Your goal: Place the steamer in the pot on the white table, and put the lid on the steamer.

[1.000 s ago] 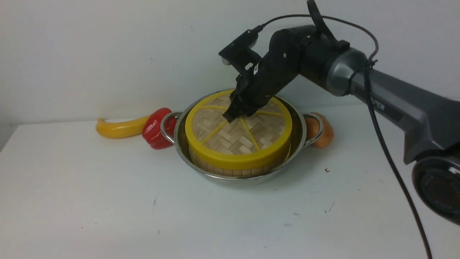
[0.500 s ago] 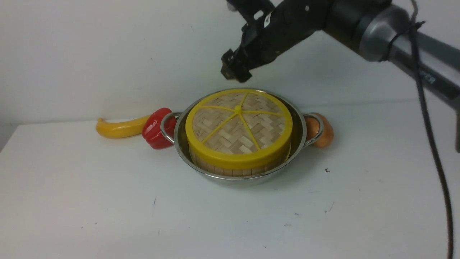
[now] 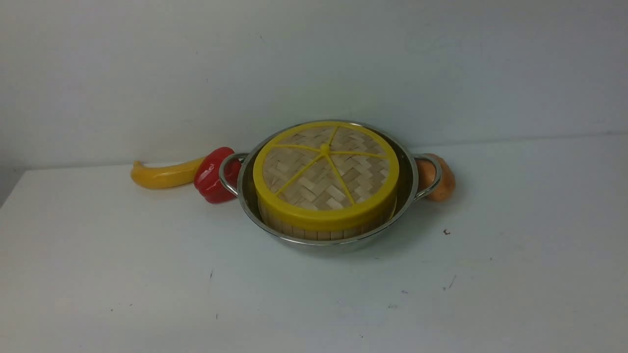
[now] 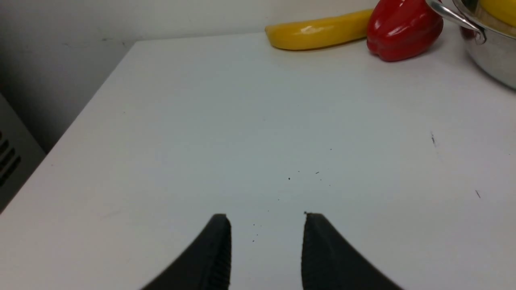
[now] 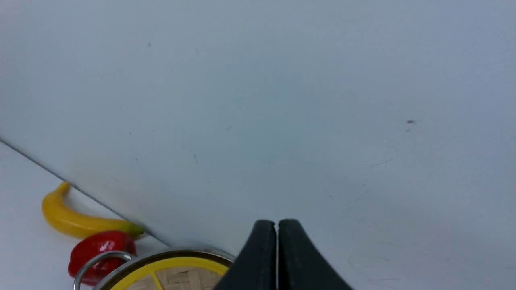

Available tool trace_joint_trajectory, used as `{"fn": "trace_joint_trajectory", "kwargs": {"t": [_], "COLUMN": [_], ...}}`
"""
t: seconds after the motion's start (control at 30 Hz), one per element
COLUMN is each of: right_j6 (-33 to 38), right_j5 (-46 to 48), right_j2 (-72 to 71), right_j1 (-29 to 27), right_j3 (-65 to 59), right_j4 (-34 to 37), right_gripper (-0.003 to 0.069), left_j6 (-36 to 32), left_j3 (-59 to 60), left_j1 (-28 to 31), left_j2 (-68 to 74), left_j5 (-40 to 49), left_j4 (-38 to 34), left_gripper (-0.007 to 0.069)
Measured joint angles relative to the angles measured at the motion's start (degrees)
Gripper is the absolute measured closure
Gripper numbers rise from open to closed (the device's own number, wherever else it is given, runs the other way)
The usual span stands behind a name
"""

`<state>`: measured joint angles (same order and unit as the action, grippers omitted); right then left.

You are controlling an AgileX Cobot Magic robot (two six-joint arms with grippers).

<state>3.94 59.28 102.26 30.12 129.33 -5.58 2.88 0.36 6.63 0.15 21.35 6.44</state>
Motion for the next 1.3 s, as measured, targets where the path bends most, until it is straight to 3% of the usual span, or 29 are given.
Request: {"fn": "trace_joint_trajectory", "kwargs": {"t": [0.13,0.47,0.6,0.7,0.83,0.9,1.07,1.17,1.3], "right_j6": [-0.7,-1.3,-1.7,-3.6,-4.3,-5.4,-10.0,-13.0,-14.7], "right_j5": [2.7,5.5,9.4,10.3,10.2,9.2,-6.6,-19.0,-28.1], "right_j2": [-2.8,-3.8,-3.8,-5.8,-12.5,-20.4,-39.8,-52.7,-65.5], "right_j1": [0.0,0.0,0.0,0.0,0.0,0.0,-1.3,-6.4,-15.7], "right_j3": [0.0,0.0,-0.1,-4.4,-17.9,-31.0,-61.6,-78.9,-94.3], "right_j4": [1.7,14.7,13.9,9.5,5.6,3.3,1.6,1.8,1.9], "right_gripper": [0.0664,0.0650,0.0634,0.0620,0.0604,0.0592,0.0568,0.0550,0.0529], "left_j6": [0.0,0.0,0.0,0.0,0.0,0.0,0.0,0.0,0.0], "left_j3": [0.0,0.0,0.0,0.0,0.0,0.0,0.0,0.0,0.0], "left_j1": [0.0,0.0,0.0,0.0,0.0,0.0,0.0,0.0,0.0], "left_j2": [0.0,0.0,0.0,0.0,0.0,0.0,0.0,0.0,0.0], "left_j5": [0.0,0.0,0.0,0.0,0.0,0.0,0.0,0.0,0.0], "left_j4": [0.0,0.0,0.0,0.0,0.0,0.0,0.0,0.0,0.0], "left_gripper": [0.0384,0.0384,0.0384,0.0384,0.0384,0.0384,0.0384,0.0384,0.0384]}}
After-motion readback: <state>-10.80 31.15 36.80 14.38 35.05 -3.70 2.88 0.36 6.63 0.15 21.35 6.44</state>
